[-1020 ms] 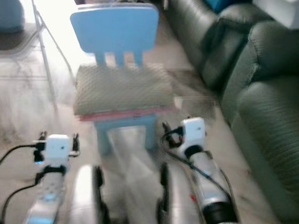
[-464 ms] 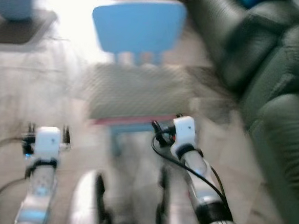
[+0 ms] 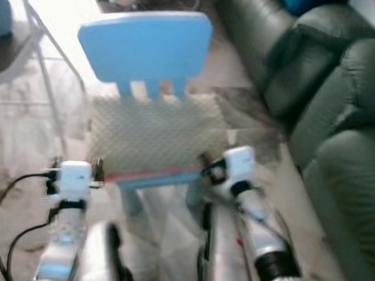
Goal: Move the pillow to the sofa
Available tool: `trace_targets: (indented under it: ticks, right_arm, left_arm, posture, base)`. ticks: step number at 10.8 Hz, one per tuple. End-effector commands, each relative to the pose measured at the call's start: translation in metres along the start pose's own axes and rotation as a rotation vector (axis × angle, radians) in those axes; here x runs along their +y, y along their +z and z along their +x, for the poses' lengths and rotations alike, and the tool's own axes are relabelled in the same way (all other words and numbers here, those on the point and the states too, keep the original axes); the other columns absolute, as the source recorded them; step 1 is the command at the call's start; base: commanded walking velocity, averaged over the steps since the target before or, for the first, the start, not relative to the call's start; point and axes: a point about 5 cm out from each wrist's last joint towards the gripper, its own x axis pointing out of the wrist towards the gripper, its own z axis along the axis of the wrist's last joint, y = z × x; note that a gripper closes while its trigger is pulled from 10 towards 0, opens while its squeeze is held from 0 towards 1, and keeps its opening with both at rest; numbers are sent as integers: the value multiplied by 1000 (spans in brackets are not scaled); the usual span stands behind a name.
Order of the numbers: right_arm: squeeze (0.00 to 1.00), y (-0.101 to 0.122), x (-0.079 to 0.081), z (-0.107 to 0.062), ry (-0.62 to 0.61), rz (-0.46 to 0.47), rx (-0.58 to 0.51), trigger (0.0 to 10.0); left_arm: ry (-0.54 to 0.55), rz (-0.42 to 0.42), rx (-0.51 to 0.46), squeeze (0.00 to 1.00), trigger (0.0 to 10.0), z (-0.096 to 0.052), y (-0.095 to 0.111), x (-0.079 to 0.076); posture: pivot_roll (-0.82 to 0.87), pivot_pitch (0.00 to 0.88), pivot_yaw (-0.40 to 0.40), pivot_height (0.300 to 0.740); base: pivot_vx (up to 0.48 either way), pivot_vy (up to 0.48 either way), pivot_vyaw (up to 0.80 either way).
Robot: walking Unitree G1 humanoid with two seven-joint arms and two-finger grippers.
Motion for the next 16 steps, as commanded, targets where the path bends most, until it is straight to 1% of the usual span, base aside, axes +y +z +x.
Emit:
trace_targets:
  ticks: [1,3,7,9,11,12,14,16]
  right_arm:
    - [0,-5,3,-2,-5,13,26,10000]
    - [0,-6,2,-1,-10,15,32,10000]
    - [0,-6,3,-2,-8,13,32,10000]
    - [0,-7,3,-2,-5,14,33,10000]
    - [0,-6,3,-2,-6,13,33,10000]
    - [0,-5,2,-3,-10,30,35,10000]
    - [0,-6,1,-5,-11,27,40,10000]
    - [0,-6,2,-4,-6,21,42,10000]
  left_arm:
    - [8,10,25,0,10000,-2,-6,3]
    - [3,5,20,0,10000,-2,-6,3]
    - [0,2,18,0,10000,-2,-5,3]
    - [-1,1,19,0,10000,-1,-5,3]
    - [-1,-4,17,0,10000,-2,-4,4]
    - [2,-10,16,0,10000,-1,-3,8]
    - [-6,-12,10,0,10000,-2,-3,10]
    - [-19,-11,8,0,10000,-1,-2,9]
  posture:
    - [-26,173,-59,564]
    - [-28,174,-60,564]
    - [-28,176,-58,564]
    - [-28,179,-58,529]
    - [-27,193,-60,529]
    - [-28,213,-60,529]
    - [-28,218,-58,529]
    - [-30,226,-60,529]
  base:
    - [0,0,0]
    - [0,0,-553]
    - [0,0,0]
    - [0,0,0]
    - [0,0,0]
    - [0,0,0]
    - [319,0,0]
    - [356,0,0]
